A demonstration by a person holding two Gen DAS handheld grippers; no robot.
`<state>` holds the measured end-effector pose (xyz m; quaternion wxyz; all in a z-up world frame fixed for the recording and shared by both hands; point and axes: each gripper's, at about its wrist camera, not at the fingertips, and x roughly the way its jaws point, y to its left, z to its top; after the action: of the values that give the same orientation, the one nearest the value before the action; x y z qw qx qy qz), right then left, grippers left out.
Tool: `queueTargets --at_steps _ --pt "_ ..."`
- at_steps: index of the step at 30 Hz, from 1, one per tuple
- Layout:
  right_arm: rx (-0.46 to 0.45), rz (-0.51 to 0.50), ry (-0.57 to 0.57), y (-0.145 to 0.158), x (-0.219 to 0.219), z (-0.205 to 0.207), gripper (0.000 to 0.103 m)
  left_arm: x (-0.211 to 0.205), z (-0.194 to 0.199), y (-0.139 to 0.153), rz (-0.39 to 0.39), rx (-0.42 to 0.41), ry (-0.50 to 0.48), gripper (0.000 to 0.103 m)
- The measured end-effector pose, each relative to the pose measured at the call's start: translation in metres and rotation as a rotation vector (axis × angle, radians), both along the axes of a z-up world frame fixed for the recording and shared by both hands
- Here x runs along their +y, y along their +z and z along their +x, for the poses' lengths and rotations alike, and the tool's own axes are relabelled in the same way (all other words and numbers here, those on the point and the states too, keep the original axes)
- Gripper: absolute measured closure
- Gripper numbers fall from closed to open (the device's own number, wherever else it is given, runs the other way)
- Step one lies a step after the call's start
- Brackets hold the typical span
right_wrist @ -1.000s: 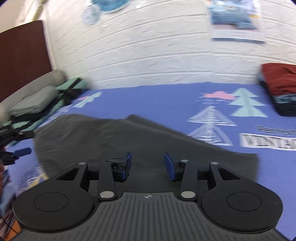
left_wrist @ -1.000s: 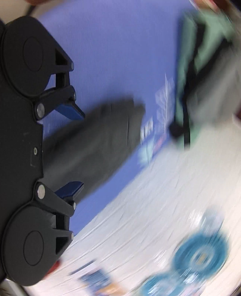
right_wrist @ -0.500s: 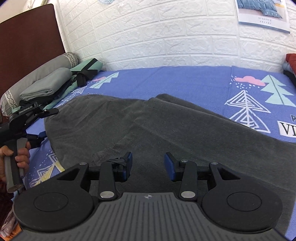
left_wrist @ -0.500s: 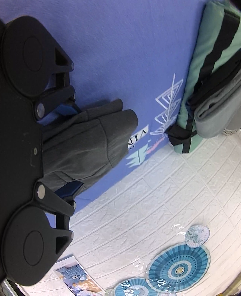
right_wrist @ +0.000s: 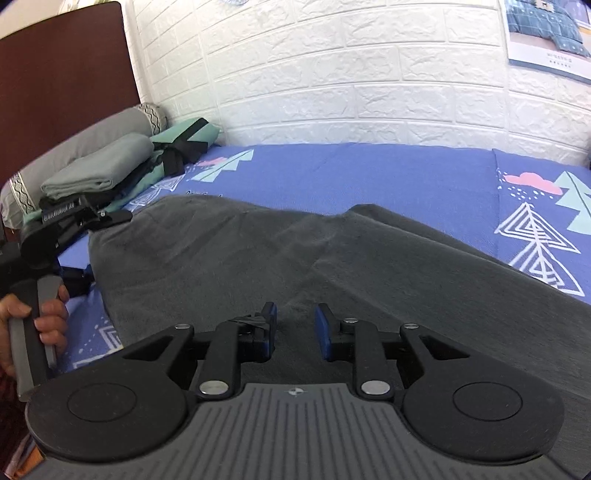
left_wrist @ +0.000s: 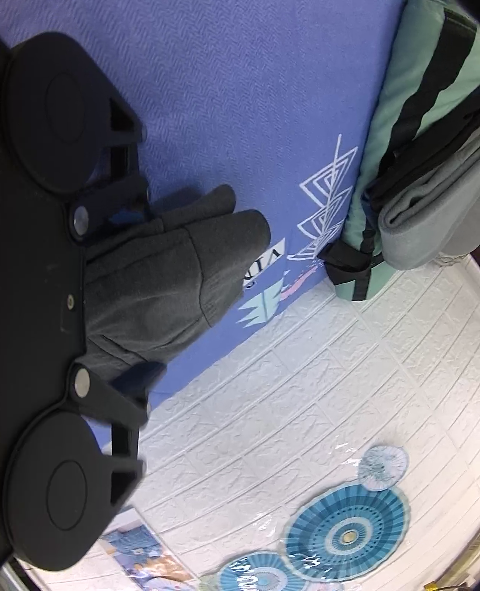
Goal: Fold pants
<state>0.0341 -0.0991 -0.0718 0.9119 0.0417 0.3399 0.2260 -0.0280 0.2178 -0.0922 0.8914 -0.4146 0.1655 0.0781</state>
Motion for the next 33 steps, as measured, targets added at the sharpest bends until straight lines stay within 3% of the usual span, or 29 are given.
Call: queueTargets --at_steps 1,2,3,11,15,19,22,25,28,30,32,33 --pt "-0.024 -0.022 0.014 -0.003 0.003 -0.003 0.061 0.000 0.000 0.003 -0.004 -0.010 -0.002 0.085" --pt "-0.053 -0.044 0.028 -0.005 0.006 -0.006 0.061 0.000 0.000 0.007 -0.010 -0.030 -0.009 0.091" --pt "-0.064 -0.055 0.034 -0.004 0.007 -0.006 0.061 -0.001 -0.001 0.012 -0.011 -0.053 -0.016 0.103" --pt "-0.040 0.047 -0.003 0.006 -0.019 -0.010 0.061 -0.047 -0.007 0.072 0.050 -0.221 -0.172 0.103" --pt "-0.075 0.068 -0.061 0.015 -0.041 -0.019 0.061 -0.087 -0.007 0.099 0.088 -0.298 -0.325 0.103" --pt "-0.110 0.082 -0.152 0.023 -0.076 -0.027 0.060 -0.140 -0.002 0.111 0.115 -0.320 -0.513 0.103" --pt "-0.125 0.088 -0.254 0.024 -0.112 -0.038 0.059 -0.187 0.002 0.105 0.137 -0.291 -0.674 0.103" --pt "-0.108 0.102 -0.368 0.018 -0.153 -0.052 0.058 -0.240 0.003 0.084 0.192 -0.201 -0.847 0.103" --pt "-0.093 0.100 -0.462 0.012 -0.186 -0.069 0.054 -0.286 0.004 0.050 0.322 -0.053 -1.023 0.103" --pt "-0.090 0.103 -0.505 0.007 -0.202 -0.077 0.050 -0.302 0.006 0.032 0.408 0.045 -1.065 0.103" --pt "-0.084 0.139 -0.523 0.005 -0.215 -0.084 0.042 -0.299 0.002 0.034 0.417 0.021 -1.054 0.091" --pt "-0.080 0.178 -0.518 0.004 -0.220 -0.086 0.032 -0.294 0.002 0.040 0.396 -0.001 -1.054 0.066"
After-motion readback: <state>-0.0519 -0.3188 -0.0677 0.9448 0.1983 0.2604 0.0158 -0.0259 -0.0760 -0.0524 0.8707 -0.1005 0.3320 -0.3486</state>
